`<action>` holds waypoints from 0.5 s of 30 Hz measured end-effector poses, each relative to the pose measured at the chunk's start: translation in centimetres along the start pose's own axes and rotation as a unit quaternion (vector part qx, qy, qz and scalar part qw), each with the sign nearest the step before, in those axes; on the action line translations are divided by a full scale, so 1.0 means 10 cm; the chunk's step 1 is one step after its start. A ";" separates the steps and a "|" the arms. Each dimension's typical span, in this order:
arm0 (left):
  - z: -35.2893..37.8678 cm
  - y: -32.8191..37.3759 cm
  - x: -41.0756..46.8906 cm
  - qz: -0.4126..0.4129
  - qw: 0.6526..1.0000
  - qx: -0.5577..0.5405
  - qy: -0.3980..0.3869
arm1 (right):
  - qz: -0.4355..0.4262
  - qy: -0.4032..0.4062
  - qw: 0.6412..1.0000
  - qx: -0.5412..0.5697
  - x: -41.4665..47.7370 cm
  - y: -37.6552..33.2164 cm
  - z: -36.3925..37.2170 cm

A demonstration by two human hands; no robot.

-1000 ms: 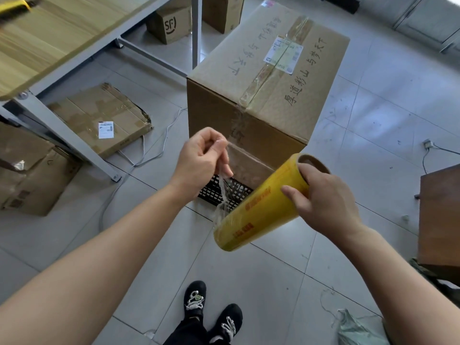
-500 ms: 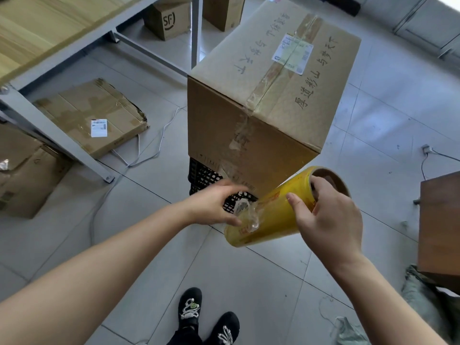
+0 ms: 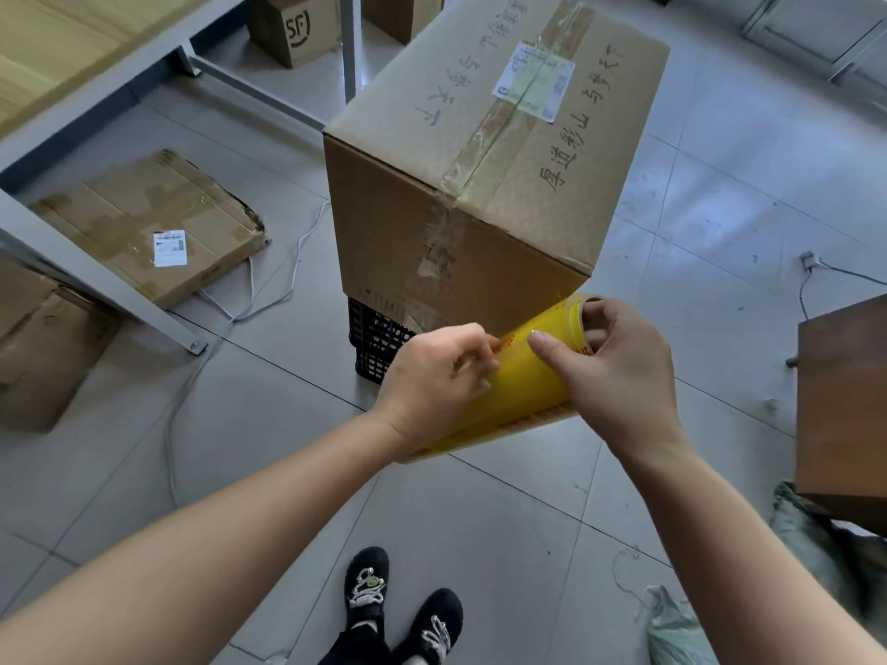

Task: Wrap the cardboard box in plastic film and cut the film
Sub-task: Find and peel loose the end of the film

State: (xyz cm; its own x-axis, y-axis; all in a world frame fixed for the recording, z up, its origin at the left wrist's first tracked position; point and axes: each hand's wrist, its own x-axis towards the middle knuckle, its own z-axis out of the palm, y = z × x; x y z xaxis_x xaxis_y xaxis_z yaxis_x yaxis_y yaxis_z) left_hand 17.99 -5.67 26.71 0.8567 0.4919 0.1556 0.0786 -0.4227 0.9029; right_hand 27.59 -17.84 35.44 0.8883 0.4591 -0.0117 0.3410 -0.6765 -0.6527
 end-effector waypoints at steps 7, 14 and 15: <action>0.00 0.16 0.15 -0.098 0.980 -0.158 -0.073 | 0.017 -0.028 0.999 0.018 -0.02 -0.07 -0.08; -0.03 0.27 0.17 -0.021 0.966 0.163 -0.199 | -0.017 -0.030 0.999 -0.014 -0.04 -0.22 -0.12; -0.03 0.29 0.20 -0.010 0.971 0.170 -0.171 | -0.030 -0.030 0.999 -0.023 -0.04 -0.25 -0.13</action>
State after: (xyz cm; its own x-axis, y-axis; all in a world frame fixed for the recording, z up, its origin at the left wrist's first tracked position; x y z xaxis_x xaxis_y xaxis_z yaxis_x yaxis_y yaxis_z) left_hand 19.80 -5.75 29.78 0.9678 0.2455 -0.0550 0.2105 -0.6706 0.7114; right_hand 26.80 -17.07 38.05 0.8461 0.5326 -0.0198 0.4083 -0.6716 -0.6182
